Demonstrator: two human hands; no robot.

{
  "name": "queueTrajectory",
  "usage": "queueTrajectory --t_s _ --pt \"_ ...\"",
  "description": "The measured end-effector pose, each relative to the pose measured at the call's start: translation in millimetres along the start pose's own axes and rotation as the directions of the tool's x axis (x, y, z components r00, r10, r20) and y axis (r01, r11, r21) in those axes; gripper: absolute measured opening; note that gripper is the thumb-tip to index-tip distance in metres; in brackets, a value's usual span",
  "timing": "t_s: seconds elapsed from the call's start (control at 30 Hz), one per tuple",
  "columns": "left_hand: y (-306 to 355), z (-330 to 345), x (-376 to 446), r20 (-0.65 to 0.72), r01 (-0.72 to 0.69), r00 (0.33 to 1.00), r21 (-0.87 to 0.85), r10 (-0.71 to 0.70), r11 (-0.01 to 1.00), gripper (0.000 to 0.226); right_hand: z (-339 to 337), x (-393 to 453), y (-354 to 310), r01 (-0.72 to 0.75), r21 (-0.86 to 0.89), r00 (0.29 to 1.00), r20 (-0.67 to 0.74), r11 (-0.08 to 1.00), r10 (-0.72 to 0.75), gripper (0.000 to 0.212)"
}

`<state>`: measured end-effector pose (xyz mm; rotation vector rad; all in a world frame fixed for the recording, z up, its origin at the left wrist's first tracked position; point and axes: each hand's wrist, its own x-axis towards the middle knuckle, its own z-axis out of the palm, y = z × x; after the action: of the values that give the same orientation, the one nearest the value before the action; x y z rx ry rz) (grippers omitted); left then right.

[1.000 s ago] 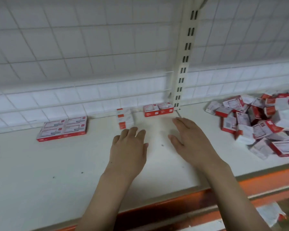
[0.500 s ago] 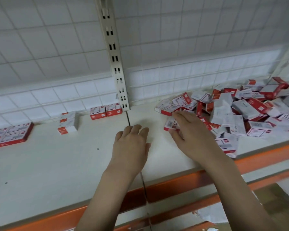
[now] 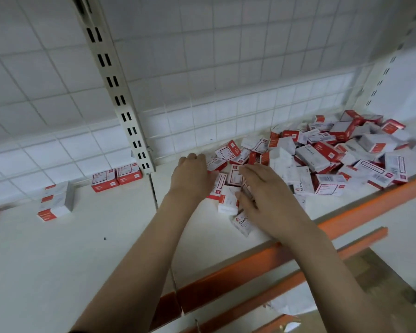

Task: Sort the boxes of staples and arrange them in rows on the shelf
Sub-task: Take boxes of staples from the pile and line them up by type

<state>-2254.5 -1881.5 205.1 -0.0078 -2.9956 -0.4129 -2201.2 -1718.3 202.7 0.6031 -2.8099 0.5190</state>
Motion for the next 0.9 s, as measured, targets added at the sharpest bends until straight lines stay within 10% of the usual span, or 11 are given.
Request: queueTrajectory --t_s 0.23,0.6,0.9 --pt "11.9 14.9 30.0 0.101 0.040 0.993 0.168 -0.058 0.985 0.070 0.5 -12.3 8.6 -0.054 -0.008 0.997 -0.050 0.999 0.054 0.049" --pt "9.9 15.2 30.3 0.071 0.100 0.993 -0.007 -0.099 0.995 0.035 -3.1 -3.1 10.2 -0.029 -0.033 0.997 -0.067 0.999 0.026 0.049" --pt "-17.6 -10.9 -19.9 -0.236 -0.029 0.972 -0.120 0.000 0.992 0.031 -5.9 66.2 7.2 0.060 -0.099 0.994 0.103 0.993 -0.049 0.054"
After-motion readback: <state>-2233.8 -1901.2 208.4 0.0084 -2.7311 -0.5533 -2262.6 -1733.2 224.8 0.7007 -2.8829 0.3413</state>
